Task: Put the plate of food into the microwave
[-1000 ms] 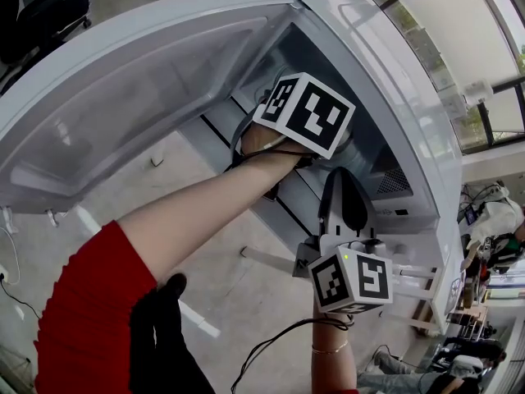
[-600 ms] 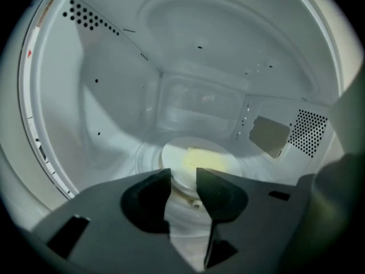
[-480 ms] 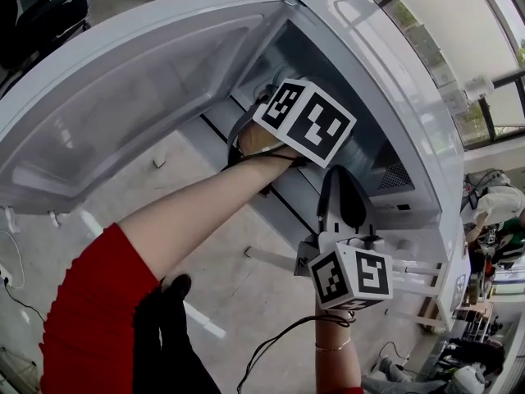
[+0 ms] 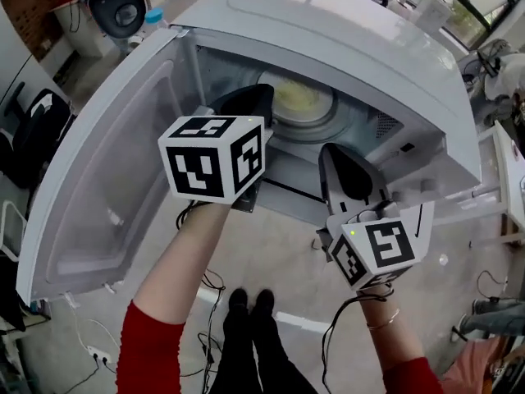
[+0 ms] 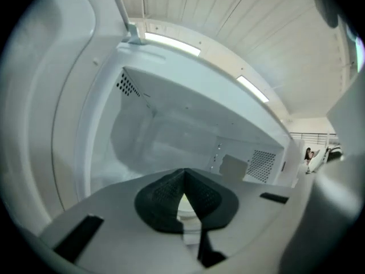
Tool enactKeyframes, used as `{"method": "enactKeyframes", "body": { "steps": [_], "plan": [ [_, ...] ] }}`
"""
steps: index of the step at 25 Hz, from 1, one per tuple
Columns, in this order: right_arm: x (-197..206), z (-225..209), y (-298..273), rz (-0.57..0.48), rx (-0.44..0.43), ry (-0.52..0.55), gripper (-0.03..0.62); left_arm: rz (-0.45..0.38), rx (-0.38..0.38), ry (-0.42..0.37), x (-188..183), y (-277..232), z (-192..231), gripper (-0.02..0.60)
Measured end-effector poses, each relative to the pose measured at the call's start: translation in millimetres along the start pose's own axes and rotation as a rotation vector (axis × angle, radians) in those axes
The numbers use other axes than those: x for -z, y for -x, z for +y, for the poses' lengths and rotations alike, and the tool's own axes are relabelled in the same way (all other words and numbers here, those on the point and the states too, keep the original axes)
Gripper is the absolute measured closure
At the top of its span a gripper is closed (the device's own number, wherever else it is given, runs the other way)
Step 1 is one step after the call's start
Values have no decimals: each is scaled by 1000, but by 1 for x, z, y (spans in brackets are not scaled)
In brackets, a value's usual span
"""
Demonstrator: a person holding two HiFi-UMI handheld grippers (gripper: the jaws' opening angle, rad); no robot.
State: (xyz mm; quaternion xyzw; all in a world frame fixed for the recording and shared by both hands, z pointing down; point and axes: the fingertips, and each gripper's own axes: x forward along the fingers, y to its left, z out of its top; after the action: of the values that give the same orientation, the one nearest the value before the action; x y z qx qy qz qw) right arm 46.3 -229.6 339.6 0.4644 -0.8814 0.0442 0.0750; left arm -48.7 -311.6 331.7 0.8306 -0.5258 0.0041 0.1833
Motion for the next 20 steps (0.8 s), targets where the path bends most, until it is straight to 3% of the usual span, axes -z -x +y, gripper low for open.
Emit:
{"method": "enactKeyframes", "body": {
  "steps": [7,16,20],
  "plan": [
    [-9,4,22,-38,-33,-67,579,-40,121,12,6,43,-33,574],
    [-10,8,65,-14,18,-156,579,-16,186,-86,4,99,-84,574],
    [-11,15,90,20,36,-184,579,2,214,-25,5,118,-105,574]
  ]
}}
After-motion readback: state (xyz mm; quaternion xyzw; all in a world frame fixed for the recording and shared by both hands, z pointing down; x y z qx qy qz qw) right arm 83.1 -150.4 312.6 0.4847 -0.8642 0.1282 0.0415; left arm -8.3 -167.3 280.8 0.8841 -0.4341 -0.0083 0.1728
